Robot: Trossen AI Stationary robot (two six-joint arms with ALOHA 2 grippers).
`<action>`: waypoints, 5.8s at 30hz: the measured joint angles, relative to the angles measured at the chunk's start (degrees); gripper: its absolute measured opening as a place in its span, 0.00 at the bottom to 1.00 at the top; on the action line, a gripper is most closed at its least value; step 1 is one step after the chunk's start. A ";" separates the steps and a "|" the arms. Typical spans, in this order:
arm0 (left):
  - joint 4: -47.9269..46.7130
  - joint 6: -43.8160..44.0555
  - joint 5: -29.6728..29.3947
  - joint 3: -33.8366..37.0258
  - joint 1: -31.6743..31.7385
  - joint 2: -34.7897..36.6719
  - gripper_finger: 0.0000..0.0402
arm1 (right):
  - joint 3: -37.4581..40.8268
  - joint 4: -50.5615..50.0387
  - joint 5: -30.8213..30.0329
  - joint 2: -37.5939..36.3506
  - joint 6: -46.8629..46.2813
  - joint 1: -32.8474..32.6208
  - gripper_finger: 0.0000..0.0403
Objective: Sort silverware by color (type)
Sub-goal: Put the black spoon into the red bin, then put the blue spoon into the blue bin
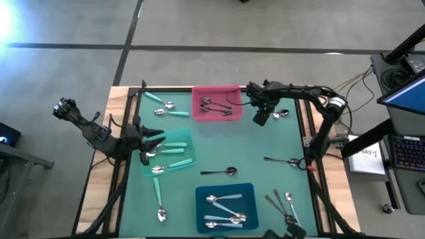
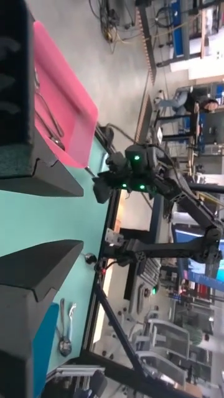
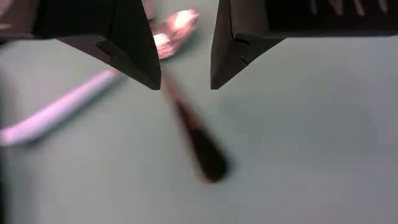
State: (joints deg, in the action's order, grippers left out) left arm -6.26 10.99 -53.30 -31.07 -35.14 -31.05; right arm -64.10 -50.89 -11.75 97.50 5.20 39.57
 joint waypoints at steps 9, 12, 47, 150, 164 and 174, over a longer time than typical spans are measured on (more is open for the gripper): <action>-0.27 1.63 -0.26 -0.05 0.00 0.01 0.27 | -1.48 -0.96 -5.76 3.74 1.72 2.21 0.33; -0.27 1.74 -0.26 -0.05 0.00 0.02 0.27 | -1.49 -1.73 -4.12 4.61 1.42 3.11 0.33; -0.83 1.74 -0.29 0.00 0.00 0.00 0.27 | -1.38 -0.18 4.77 5.52 6.33 5.31 0.07; -17.18 4.48 0.30 0.02 -0.01 12.06 0.27 | 16.89 16.58 -5.70 -8.47 -38.86 5.80 0.29; -17.37 4.58 0.30 0.02 0.00 12.24 0.27 | 17.51 16.72 -2.90 -8.36 -23.79 4.63 0.16; -17.36 4.79 0.30 0.02 0.00 12.31 0.27 | 17.55 16.68 -1.43 -8.29 -20.99 4.66 0.10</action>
State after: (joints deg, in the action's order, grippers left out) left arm -23.62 15.78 -52.99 -31.05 -35.14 -18.74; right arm -46.54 -34.22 -13.18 89.21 -15.79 44.23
